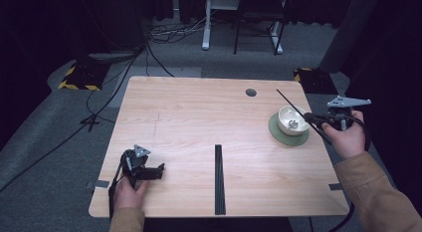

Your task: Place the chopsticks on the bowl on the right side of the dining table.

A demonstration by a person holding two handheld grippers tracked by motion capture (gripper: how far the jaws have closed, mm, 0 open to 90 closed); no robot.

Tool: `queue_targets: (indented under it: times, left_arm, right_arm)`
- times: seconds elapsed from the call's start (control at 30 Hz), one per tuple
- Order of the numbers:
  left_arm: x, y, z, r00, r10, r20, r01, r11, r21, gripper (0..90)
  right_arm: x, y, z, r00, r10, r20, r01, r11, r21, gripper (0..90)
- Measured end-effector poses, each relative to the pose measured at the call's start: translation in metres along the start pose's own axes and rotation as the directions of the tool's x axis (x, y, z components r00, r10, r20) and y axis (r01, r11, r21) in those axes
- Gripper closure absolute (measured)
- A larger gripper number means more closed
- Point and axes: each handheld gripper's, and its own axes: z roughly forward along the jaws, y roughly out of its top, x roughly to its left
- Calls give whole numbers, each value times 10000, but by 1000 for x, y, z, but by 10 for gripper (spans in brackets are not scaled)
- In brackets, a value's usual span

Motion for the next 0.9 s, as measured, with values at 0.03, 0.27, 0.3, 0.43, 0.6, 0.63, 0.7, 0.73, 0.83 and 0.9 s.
queue_targets:
  times: [0.03,0.27,0.3,0.43,0.6,0.63,0.7,0.73,0.83,0.9]
  left_arm:
    - [-1,0,0,10000,-63,-55,63,10000,41,16]
    - [-1,0,0,9999,-78,-81,78,9999,64,14]
    - [-1,0,0,9999,-80,-76,80,10000,56,14]
    - [-1,0,0,9999,-83,-83,83,9999,60,14]
    - [-1,0,0,9999,-77,-72,78,10000,57,13]
    - [-1,0,0,9999,-73,-83,74,10000,58,14]
    - [-1,0,0,9999,-81,-70,82,10000,54,14]
    - [-1,0,0,9999,-78,-72,79,10000,57,14]
    - [-1,0,0,9999,-76,-85,76,10000,53,14]
    - [-1,0,0,9999,-79,-73,79,10000,57,14]
  right_arm:
    - [-1,0,2,10000,20,58,-20,10000,10,868]
    - [-12,-3,24,9999,27,153,-34,9991,426,868]
    - [-14,-5,28,9997,16,234,-30,9982,594,868]
    - [-22,-12,44,9984,173,543,-225,9949,979,868]
    - [-28,-17,58,9973,152,714,-239,9921,1231,868]
    - [-29,-18,59,9973,68,725,-159,9919,1261,868]
    - [-29,-18,62,9976,80,693,-167,9918,1270,869]
    - [-30,-20,67,9979,7,654,-89,9919,1264,868]
    - [-30,-21,72,9980,-84,622,1,9912,1327,868]
    - [-31,-23,76,9983,-132,571,53,9906,1365,868]
